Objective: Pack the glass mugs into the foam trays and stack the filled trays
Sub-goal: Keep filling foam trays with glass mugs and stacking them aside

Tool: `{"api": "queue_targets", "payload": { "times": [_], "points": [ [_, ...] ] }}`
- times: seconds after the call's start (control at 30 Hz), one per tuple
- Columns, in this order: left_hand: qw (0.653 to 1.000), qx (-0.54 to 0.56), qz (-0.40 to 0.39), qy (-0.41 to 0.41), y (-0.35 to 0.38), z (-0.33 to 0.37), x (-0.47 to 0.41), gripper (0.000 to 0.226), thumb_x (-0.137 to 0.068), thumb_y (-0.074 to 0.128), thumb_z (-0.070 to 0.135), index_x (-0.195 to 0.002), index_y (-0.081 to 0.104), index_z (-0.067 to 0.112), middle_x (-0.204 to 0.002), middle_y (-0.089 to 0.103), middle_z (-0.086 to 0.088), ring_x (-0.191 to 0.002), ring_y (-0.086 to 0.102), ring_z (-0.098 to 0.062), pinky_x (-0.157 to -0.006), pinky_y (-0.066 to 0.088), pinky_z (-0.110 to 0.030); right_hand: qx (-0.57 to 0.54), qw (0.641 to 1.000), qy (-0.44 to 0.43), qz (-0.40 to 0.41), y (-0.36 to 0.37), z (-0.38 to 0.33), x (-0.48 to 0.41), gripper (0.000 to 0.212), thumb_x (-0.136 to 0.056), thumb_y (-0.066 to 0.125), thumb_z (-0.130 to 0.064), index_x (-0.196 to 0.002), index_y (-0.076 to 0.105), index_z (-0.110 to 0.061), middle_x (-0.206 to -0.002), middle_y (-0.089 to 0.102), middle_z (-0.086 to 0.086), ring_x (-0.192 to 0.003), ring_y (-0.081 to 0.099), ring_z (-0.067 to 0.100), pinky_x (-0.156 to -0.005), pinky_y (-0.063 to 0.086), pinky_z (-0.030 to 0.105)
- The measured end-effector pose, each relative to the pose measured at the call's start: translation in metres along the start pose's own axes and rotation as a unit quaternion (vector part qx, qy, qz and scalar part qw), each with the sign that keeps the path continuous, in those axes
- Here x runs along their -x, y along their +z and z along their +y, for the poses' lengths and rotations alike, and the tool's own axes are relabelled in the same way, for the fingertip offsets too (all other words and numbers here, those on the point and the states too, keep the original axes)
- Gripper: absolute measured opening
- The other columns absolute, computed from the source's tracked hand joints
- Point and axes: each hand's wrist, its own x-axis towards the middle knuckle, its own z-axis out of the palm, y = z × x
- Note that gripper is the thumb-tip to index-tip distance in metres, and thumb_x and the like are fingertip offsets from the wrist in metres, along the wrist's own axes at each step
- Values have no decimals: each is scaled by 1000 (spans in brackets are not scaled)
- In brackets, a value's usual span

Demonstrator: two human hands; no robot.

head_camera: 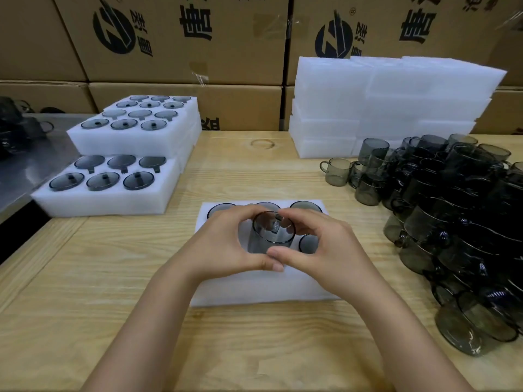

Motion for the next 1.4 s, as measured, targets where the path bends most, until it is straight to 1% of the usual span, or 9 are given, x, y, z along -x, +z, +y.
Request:
{"api": "queue_targets", "payload": {
  "times": [0.3,0.43,0.6,0.8,1.0,1.13,1.23,1.3,1.4],
  "points": [
    [999,3,-30,-22,-1,0,4,60,-51,81,52,-107,63,38,-106,65,28,-108,57,8,-95,45,-20,73,997,-16,-30,3,-1,5,55,-72,70,-47,-122,55,-31,-98,53,-20,-95,46,-6,-81,34,7],
    [999,-8,-44,-5,1,1,4,61,-58,86,37,-112,58,41,-112,62,30,-111,55,8,-92,42,-11,93,994,-16,-48,5,0,4,59,-73,70,-45,-127,53,-30,-104,51,-12,-103,43,3,-85,28,2],
    [998,-23,-62,8,-1,2,5,61,-60,81,41,-115,57,44,-115,60,30,-114,54,4,-95,41,-14,121,990,-19,-66,1,0,2,52,-72,69,-46,-120,58,-30,-95,50,-9,-98,39,6,-83,27,3],
    [991,120,-43,-42,-9,0,7,35,-84,69,26,-118,65,18,-114,70,12,-116,58,-3,-98,43,-20,156,984,-13,-89,1,0,0,53,-72,65,-49,-119,58,-26,-91,46,-8,-95,31,5,-81,26,3],
    [998,-59,-21,-18,-8,-8,5,28,-86,69,13,-112,69,23,-130,54,21,-128,41,8,-110,29,-18,186,975,2,-122,8,3,-1,56,-75,65,-52,-122,56,-23,-99,40,-7,-99,30,7,-85,35,21],
    [996,-91,-20,8,-6,-9,4,29,-85,70,17,-113,69,26,-141,42,20,-133,33,9,-108,21,-8,174,973,12,-154,4,8,-3,57,-75,65,-56,-122,58,-25,-102,38,-10,-103,30,5,-84,31,17],
    [995,-95,0,11,-5,-10,5,35,-88,67,25,-122,62,33,-140,42,26,-132,31,13,-107,22,-8,126,986,16,-105,4,6,-4,64,-74,55,-64,-126,56,-27,-110,39,-16,-109,29,0,-89,30,13],
    [993,-113,2,17,-3,-11,4,44,-95,56,32,-138,46,33,-143,41,23,-133,31,9,-107,21,-9,99,993,3,-56,10,2,-9,68,-80,40,-65,-135,48,-25,-128,39,-16,-124,23,1,-103,25,16],
    [976,-219,14,11,2,-16,1,55,-99,40,23,-151,22,20,-152,35,7,-139,28,-4,-117,15,-28,180,977,-13,-112,29,-5,-17,65,-94,21,-56,-150,15,-24,-157,7,-12,-142,-8,5,-117,1,32]
  ]
}}
